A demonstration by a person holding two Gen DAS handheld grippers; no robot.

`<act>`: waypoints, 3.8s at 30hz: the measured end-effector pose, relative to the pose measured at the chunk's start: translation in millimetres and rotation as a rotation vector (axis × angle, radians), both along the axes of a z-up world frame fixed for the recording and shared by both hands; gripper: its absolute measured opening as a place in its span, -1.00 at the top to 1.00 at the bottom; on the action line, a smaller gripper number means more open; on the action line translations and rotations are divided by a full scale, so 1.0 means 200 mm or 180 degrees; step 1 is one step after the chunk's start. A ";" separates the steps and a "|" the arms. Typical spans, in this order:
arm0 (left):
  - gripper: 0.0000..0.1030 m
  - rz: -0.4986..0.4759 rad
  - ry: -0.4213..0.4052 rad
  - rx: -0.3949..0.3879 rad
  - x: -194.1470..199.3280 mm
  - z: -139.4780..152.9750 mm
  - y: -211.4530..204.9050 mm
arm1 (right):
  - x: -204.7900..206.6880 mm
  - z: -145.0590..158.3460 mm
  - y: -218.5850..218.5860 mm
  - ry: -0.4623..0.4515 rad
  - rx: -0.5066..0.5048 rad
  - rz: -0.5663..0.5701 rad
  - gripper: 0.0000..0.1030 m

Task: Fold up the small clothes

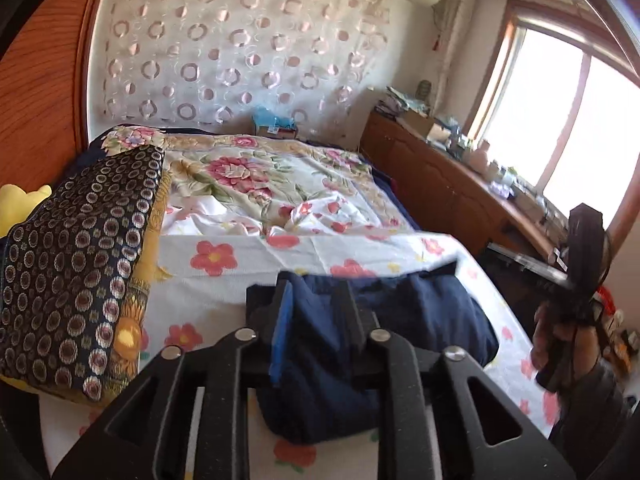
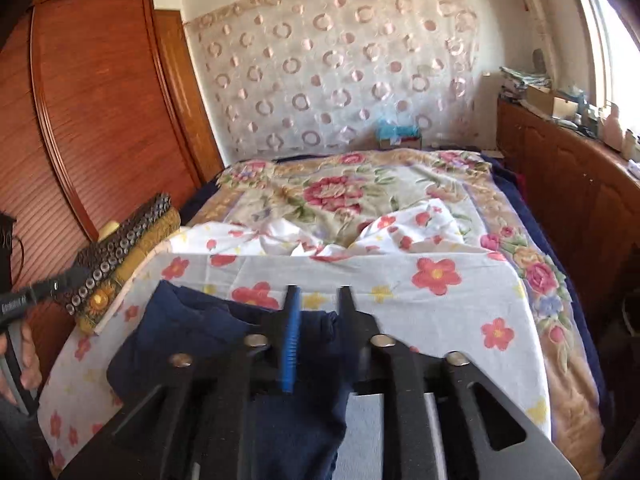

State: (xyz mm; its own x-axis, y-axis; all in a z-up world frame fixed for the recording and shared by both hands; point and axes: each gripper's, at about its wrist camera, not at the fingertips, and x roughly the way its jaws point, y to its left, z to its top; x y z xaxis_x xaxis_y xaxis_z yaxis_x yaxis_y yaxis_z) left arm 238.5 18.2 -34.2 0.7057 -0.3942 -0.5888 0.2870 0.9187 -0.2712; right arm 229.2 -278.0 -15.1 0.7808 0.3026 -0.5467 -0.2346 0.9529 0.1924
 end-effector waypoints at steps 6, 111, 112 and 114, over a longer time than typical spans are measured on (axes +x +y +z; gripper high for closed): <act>0.53 -0.0093 0.0224 0.0141 0.04 -0.11 -0.03 | 0.03 -0.07 -0.05 0.0228 -0.0101 0.0142 0.15; 0.81 0.0426 -0.0758 -0.0172 -0.10 0.31 0.58 | 0.53 0.71 0.86 -0.1175 -0.0774 0.1875 0.72; 0.81 0.0500 -0.0770 -0.0187 -0.11 0.30 0.62 | 0.55 0.73 0.94 -0.1197 -0.0835 0.1947 0.72; 0.81 0.0597 -0.0775 -0.0237 -0.09 0.27 0.67 | 0.65 0.75 1.03 -0.1192 -0.0896 0.2076 0.72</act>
